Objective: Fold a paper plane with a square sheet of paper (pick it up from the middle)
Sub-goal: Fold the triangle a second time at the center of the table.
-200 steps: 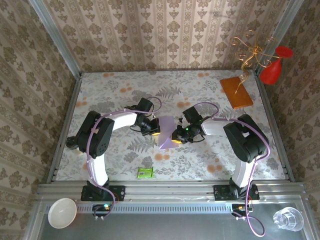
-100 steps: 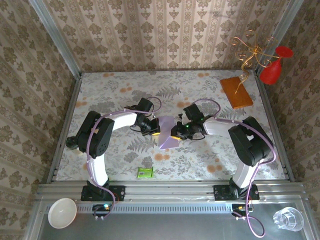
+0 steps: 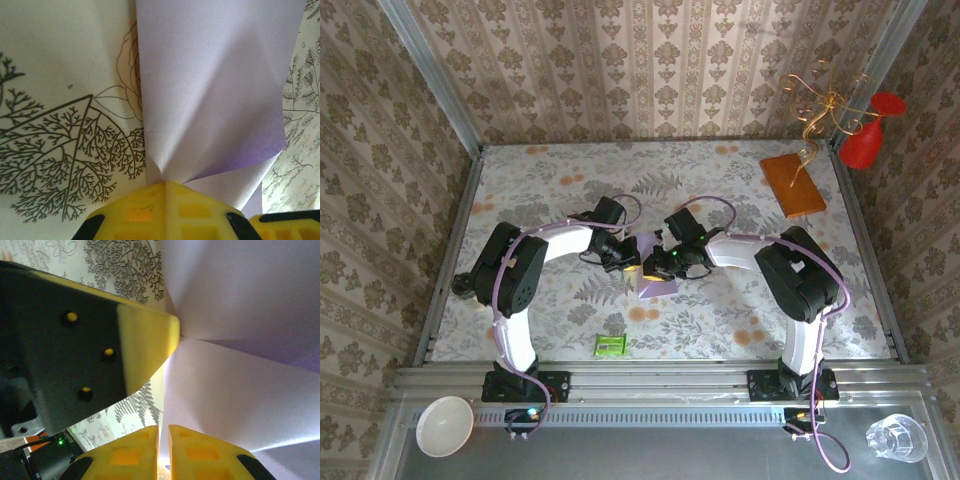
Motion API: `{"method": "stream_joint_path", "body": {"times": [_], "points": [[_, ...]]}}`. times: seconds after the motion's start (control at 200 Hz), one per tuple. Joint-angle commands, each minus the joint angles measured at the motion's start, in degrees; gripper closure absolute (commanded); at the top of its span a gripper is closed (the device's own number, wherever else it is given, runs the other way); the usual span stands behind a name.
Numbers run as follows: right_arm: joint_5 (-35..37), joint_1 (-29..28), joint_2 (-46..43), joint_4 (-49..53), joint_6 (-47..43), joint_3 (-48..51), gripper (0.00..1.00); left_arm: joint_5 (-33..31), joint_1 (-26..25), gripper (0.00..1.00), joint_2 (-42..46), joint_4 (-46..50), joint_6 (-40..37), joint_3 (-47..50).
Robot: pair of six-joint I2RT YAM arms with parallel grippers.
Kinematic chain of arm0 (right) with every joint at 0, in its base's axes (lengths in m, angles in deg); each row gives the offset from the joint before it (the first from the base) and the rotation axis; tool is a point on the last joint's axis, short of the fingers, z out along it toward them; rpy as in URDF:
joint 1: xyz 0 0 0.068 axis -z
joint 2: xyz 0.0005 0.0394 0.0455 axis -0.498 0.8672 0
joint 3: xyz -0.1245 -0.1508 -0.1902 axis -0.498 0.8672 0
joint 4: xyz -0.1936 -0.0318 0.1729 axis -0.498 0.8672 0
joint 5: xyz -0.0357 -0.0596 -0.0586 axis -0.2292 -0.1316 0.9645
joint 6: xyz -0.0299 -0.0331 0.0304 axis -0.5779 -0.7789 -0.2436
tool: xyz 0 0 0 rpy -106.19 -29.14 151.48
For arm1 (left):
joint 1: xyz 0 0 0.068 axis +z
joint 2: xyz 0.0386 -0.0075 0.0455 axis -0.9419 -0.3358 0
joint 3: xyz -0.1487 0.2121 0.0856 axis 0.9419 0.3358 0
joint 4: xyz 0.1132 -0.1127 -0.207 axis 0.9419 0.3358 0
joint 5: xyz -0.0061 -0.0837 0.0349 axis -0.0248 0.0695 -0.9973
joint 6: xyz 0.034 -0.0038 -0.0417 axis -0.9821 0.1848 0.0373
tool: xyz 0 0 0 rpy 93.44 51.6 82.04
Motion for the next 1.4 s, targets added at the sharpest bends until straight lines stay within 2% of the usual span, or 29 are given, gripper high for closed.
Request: {"method": "stream_joint_path", "body": {"times": [0.0,0.77,1.15,1.396], "points": [[0.0,-0.1,1.5,1.6,-0.9,-1.6,0.85,-1.4,0.1,0.98,0.3,1.6,0.8,1.7],[1.9,0.0,4.6,5.6,-3.2,-2.3,0.85,-0.8,0.1,0.97,2.1,1.5,0.6,1.9],[3.5,0.1,6.2,8.9,-4.8,-1.5,0.86,-3.9,0.8,0.82,9.6,3.0,2.9,0.7],[3.3,0.2,6.5,8.8,-4.7,-1.6,0.88,-0.8,-2.1,0.93,12.3,-0.4,6.2,5.6]]}}
